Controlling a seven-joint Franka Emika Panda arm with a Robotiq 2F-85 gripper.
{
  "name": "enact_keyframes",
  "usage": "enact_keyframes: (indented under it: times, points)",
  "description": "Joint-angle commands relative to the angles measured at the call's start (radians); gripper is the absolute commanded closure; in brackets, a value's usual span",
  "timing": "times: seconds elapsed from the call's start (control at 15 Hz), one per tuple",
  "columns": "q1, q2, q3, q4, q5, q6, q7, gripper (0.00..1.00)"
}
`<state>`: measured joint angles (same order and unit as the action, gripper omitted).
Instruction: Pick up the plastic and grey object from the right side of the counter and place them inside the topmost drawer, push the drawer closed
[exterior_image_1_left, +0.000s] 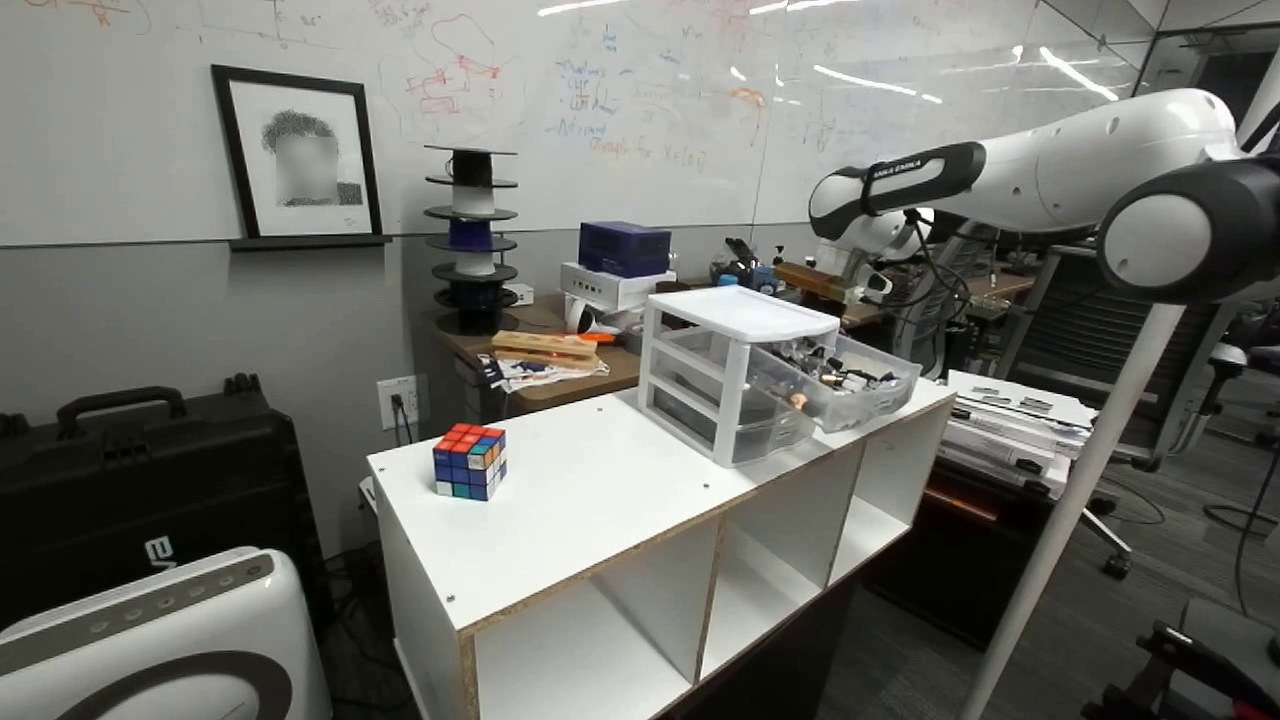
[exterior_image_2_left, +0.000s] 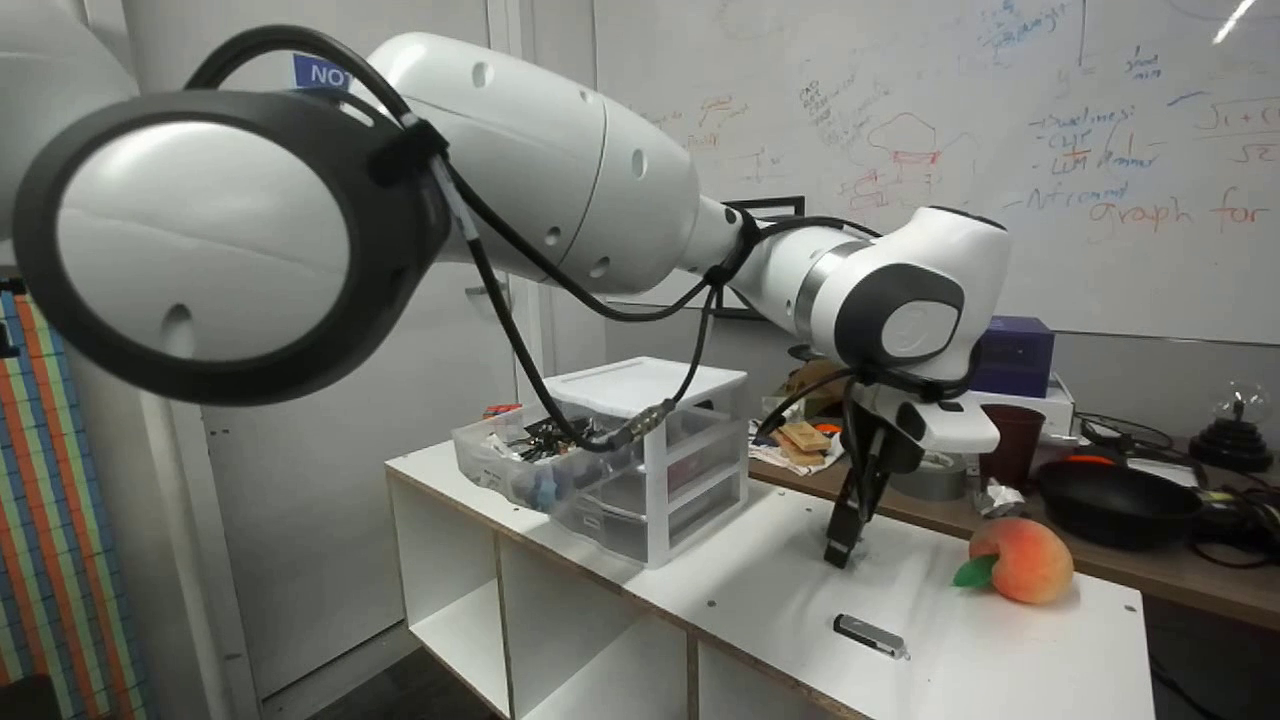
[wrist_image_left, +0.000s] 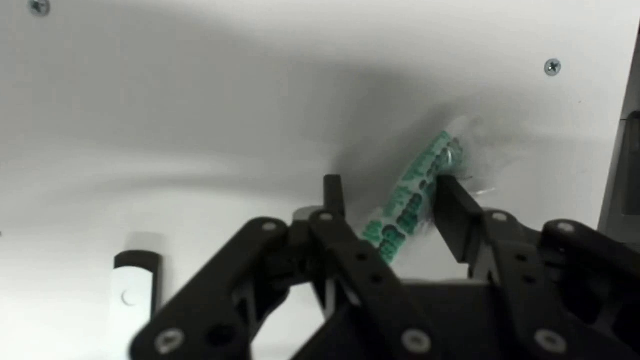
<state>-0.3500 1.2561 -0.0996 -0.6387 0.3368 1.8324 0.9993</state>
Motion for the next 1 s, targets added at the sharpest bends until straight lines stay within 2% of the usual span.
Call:
enact_keyframes:
  times: [0.0, 0.07, 0.2, 0.67, 0.93]
  points:
    - [0.002, 0.008, 0.001, 0.035, -0.002, -0.009, 0.007, 0.80]
    - [0.003, -0.001, 0.000, 0.027, -0.002, 0.001, 0.001, 0.89]
    - [0.009, -0.025, -0.008, 0.004, -0.010, 0.022, -0.009, 1.00]
    - [-0.003, -0.188, -0.039, -0.135, -0.013, -0.022, -0.037, 0.98]
    - [-0.025, -0.310, -0.064, -0.296, -0.010, -0.028, -0.109, 0.98]
